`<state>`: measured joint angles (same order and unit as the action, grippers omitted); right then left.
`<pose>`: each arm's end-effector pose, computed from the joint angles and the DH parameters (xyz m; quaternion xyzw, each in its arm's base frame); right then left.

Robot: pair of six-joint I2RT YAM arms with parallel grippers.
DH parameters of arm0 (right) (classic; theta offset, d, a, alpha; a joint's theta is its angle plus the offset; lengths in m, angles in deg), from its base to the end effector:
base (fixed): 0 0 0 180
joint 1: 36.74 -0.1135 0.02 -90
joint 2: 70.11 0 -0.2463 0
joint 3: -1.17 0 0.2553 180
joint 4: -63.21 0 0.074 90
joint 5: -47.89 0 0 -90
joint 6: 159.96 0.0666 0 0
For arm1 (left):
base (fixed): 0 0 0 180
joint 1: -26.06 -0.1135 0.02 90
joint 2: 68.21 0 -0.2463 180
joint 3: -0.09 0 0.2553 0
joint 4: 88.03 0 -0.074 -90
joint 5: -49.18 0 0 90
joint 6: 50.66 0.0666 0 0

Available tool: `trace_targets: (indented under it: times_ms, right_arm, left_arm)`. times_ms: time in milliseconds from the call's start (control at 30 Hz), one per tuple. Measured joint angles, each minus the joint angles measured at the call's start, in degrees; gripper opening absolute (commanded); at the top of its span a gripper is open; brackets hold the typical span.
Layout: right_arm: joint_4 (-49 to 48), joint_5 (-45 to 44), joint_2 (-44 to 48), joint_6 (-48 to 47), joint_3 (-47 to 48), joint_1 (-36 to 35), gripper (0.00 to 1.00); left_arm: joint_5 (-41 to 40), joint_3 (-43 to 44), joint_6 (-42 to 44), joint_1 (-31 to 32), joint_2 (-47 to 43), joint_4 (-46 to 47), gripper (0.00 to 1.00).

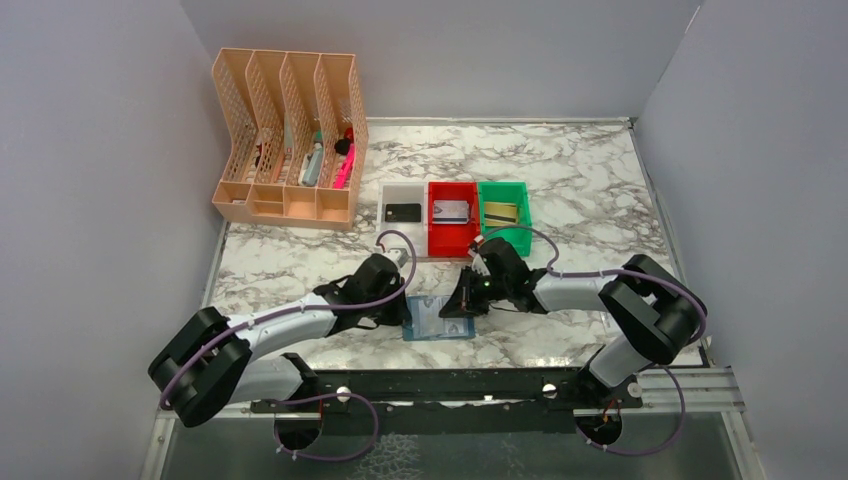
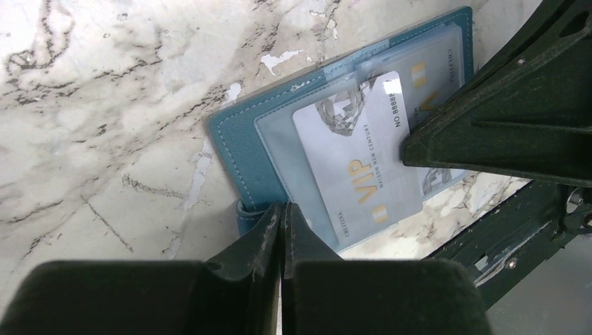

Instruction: Take the credit cards out of the card holder

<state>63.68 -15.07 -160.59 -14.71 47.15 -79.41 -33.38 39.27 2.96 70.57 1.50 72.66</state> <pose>0.1989 0.2246 0.0866 0.0094 0.9026 0.4226 0.0816 0.1685 -0.1778 0.1078 0.0887 0.9333 -0.2686 0.2212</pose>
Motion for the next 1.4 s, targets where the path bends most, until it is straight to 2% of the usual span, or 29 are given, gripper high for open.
trace_targets:
  times_ms: [267,433,633,867,1033,1200,1400]
  right_arm:
    - [-0.07,0.22,0.17,-0.33,-0.15,0.07,0.01]
    - [-3.15,0.63,0.11,1.84,-1.77,0.26,0.01]
    - [-4.42,0.63,0.00,3.28,-2.56,0.31,0.01]
    - [-5.66,0.76,-0.72,3.91,-2.84,0.31,0.01]
    - [-6.12,0.87,-0.81,4.22,-2.95,0.31,0.02]
    - [-6.23,0.96,-0.81,4.31,-2.97,0.31,0.06]
    - [-7.23,1.46,-0.81,4.79,-3.13,0.31,0.19]
  left_arm:
    - [-2.32,1.09,0.26,0.24,-3.48,-4.48,0.42]
    - [-2.71,4.98,0.26,0.20,-6.05,-6.21,0.45]
    - [0.70,6.21,0.24,0.20,-5.75,-3.52,0.43]
    - [6.10,3.85,0.24,0.42,2.62,-0.13,0.33]
    - [6.45,3.52,0.24,1.33,5.53,1.18,0.29]
    - [5.84,3.63,0.20,1.49,6.05,1.40,0.26]
    - [4.90,3.65,0.24,1.75,6.05,1.27,0.21]
